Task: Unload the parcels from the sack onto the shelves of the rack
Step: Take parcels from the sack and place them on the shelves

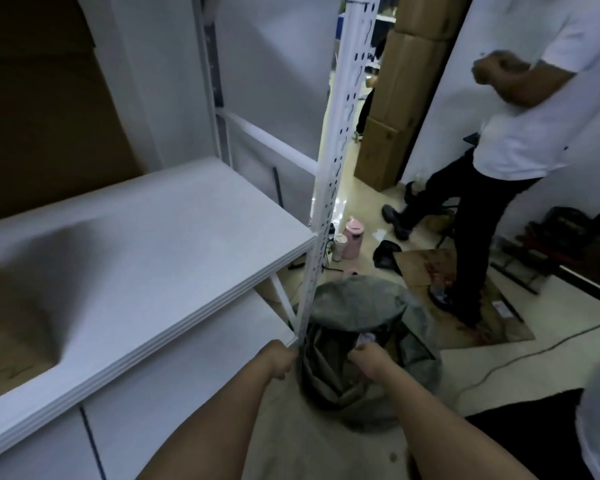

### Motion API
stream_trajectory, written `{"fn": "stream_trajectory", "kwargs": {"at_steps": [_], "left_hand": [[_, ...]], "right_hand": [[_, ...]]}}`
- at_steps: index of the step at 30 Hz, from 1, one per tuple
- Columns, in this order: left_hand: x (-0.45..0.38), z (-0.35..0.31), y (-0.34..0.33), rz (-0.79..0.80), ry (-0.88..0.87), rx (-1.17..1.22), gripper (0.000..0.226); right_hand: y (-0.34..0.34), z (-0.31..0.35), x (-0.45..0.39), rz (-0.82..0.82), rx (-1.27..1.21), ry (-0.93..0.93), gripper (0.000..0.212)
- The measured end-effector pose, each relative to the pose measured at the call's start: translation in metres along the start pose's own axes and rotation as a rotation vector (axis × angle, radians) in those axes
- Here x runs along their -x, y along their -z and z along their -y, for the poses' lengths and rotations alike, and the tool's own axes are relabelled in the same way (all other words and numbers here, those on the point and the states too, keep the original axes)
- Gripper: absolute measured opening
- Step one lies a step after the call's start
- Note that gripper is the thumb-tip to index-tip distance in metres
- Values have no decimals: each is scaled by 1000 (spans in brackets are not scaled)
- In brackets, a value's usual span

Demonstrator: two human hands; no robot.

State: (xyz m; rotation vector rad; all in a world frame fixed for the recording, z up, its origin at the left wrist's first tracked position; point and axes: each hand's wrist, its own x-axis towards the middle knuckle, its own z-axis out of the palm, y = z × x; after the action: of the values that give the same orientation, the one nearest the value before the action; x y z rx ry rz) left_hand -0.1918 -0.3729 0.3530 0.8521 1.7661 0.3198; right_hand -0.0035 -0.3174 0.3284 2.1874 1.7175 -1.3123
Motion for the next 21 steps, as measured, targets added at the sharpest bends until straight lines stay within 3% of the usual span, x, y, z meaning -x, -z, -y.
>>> {"fn": "stream_trajectory", "kwargs": {"at_steps": [6, 8, 13, 21], "left_hand": [[-53, -42, -12, 39, 39, 10, 48], [-67, -50, -18, 52, 46, 15, 44], [-112, -83, -47, 28, 41, 67, 19], [-227, -109, -137, 12, 81, 64, 18]], "right_hand": [[39, -5, -66, 23, 11, 38, 38], [46, -5, -74, 14, -61, -8, 36], [68, -20, -129, 85, 68, 44, 36], [98, -90, -253, 180, 148, -57, 36]]}}
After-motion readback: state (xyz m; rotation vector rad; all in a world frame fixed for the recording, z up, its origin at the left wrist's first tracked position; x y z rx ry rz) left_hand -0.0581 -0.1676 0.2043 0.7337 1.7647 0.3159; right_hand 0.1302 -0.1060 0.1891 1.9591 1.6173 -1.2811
